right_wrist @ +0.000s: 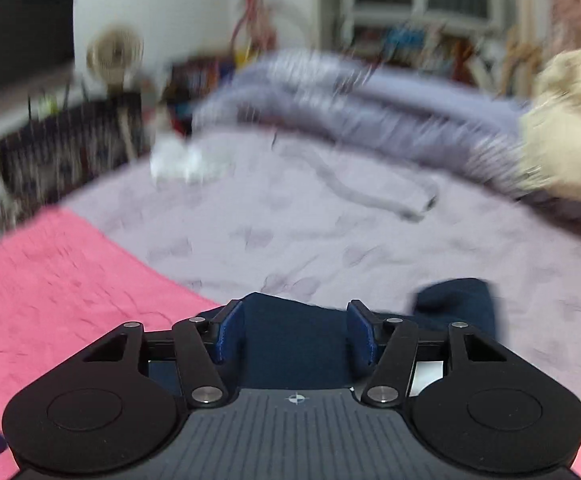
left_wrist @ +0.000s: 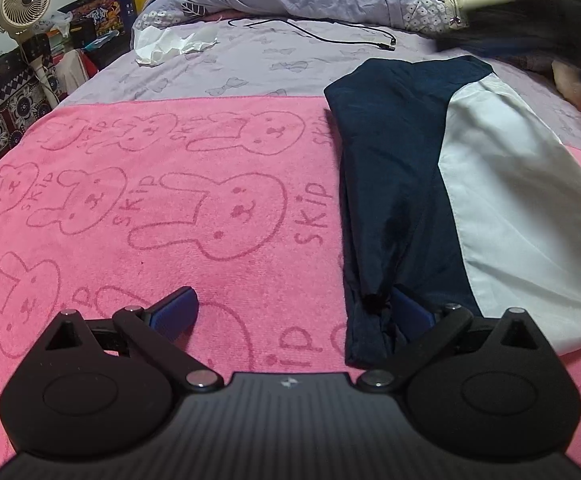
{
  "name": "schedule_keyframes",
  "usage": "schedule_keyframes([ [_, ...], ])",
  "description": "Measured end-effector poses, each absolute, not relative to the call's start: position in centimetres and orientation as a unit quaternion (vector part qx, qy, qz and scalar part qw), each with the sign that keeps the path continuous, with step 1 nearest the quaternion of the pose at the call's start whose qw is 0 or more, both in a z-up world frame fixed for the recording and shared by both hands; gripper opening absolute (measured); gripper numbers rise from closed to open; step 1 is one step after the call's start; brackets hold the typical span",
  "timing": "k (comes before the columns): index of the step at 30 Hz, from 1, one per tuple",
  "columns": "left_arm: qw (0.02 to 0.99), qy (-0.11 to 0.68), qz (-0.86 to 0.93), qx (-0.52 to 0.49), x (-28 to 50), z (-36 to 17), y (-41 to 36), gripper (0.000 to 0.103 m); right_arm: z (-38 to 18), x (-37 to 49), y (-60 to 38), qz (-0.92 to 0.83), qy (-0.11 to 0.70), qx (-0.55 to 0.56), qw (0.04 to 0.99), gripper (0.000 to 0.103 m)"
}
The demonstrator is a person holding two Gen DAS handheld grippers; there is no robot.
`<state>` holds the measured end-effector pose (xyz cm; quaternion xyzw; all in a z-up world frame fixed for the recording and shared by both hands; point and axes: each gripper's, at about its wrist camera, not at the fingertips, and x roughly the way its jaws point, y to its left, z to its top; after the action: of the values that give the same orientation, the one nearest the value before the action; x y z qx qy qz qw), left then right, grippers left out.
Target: Fold clothes
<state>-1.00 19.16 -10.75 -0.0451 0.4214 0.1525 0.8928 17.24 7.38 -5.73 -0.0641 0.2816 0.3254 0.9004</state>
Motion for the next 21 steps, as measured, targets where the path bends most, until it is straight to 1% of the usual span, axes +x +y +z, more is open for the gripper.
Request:
schedule_keyframes([
  [2, 0.893, 0.422, 0.152, -0.044, -1.0, -10.7, 19.2, 0.103, -5.4, 13.9, 3.4, 0.318, 0.275, -0.050, 0.906, 0.058],
  [5, 0.893, 0.427, 0.139, -0.041, -0.8, -10.4, 19.3, 0.103, -8.7, 9.5, -0.8, 0.318, 0.341, -0.113, 0.877, 0.058],
  [7, 0.892, 0.432, 0.130, -0.034, -0.8, -10.0, 19.4, 0.103, -10.1, 6.8, -3.4, 0.322, 0.341, -0.142, 0.872, 0.058],
  [10, 0.891, 0.437, 0.125, -0.010, -0.9, -9.5, 19.2, 0.103, -9.6, 5.7, -5.5, 0.325, 0.358, -0.161, 0.861, 0.059],
  [14, 0.891, 0.434, 0.132, 0.013, -0.9, -7.9, 19.2, 0.103, -8.2, 7.2, -8.3, 0.305, 0.426, -0.074, 0.849, 0.059],
  [16, 0.893, 0.427, 0.141, 0.022, -0.9, -6.9, 19.4, 0.103, -7.1, 8.1, -9.4, 0.298, 0.437, -0.023, 0.848, 0.059],
  [19, 0.884, 0.443, 0.146, 0.026, 0.1, -7.6, 19.4, 0.103, -7.1, 10.0, -11.0, 0.303, 0.463, 0.078, 0.829, 0.058],
  [21, 0.877, 0.457, 0.146, 0.028, 0.7, -8.4, 19.2, 0.103, -8.8, 10.2, -10.7, 0.296, 0.483, 0.054, 0.823, 0.058],
])
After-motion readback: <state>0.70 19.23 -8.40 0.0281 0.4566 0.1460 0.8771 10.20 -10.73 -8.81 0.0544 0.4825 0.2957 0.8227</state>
